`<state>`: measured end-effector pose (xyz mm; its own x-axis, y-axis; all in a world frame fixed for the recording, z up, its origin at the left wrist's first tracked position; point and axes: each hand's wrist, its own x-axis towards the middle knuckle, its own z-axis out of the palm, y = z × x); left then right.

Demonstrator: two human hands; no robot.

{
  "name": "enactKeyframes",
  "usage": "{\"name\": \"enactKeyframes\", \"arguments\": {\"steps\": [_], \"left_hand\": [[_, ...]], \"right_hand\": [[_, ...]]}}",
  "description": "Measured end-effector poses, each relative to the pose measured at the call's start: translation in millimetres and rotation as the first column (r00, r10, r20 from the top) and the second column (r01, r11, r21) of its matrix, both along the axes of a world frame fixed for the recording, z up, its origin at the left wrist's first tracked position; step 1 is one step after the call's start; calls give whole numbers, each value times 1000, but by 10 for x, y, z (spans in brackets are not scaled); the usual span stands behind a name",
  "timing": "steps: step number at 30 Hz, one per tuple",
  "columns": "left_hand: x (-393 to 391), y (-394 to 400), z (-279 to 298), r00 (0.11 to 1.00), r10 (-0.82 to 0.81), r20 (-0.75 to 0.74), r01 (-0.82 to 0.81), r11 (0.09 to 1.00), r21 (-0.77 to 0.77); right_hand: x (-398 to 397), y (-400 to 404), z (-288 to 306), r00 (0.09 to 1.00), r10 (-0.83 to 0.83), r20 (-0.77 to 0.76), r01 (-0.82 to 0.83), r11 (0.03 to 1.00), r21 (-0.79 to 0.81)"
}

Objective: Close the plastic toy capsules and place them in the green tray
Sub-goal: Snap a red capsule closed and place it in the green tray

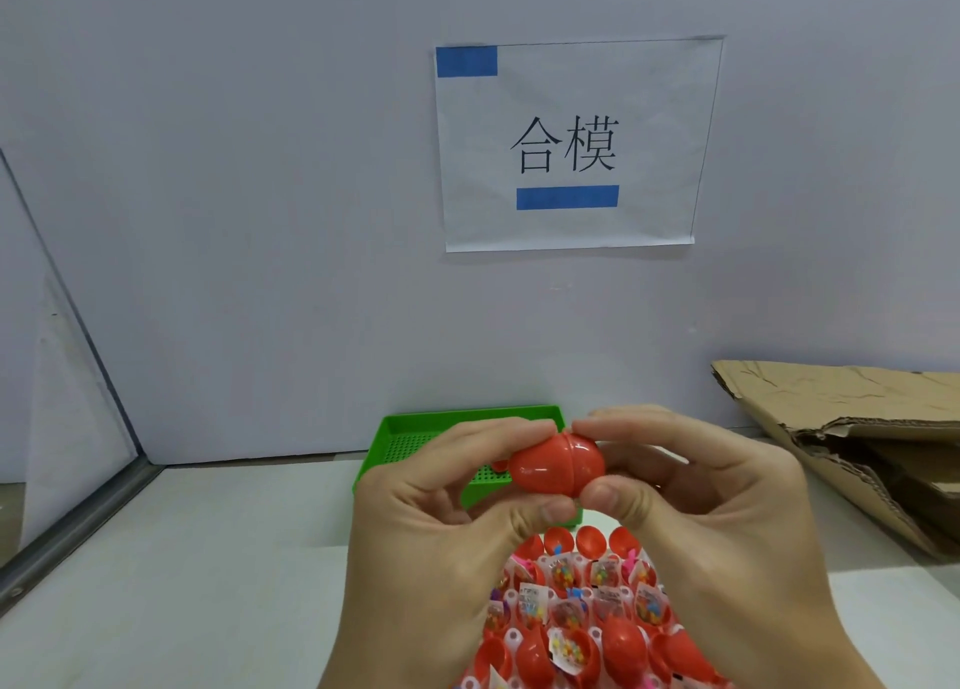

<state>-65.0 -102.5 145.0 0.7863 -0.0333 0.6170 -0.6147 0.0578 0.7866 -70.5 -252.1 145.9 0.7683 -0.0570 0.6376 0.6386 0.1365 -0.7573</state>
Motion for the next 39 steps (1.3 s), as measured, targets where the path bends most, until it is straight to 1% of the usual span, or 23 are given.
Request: {"name": "enactKeyframes", "arguments": {"steps": [10,18,22,28,33,35,39], "left_hand": [[3,43,32,999,-15,34,15,1000,14],[-26,25,33,999,-35,11,35,999,-22],[-43,34,58,1000,-28,7,28,1000,-2],[-69,55,84,999,-28,-35,28,1000,-7],[-49,43,78,999,-22,-46,23,1000,4],[-38,38,65,999,-12,-49,12,1000,17],[-15,30,40,998,23,-58,-21,999,35]], "right_hand": [[-7,-20,-7,1000,-3,-23,2,999,-53],[-10,2,-29,999,-9,-31,9,1000,-21],[-12,35,-27,999,-30,-14,30,1000,-3],[-15,61,-46,999,19,-33,-19,1000,0],[4,80,-74,999,-31,-16,32,999,44],[14,85,-83,999,-42,4,42,998,39],[42,94,-104,998,-70,5,69,994,87]]}}
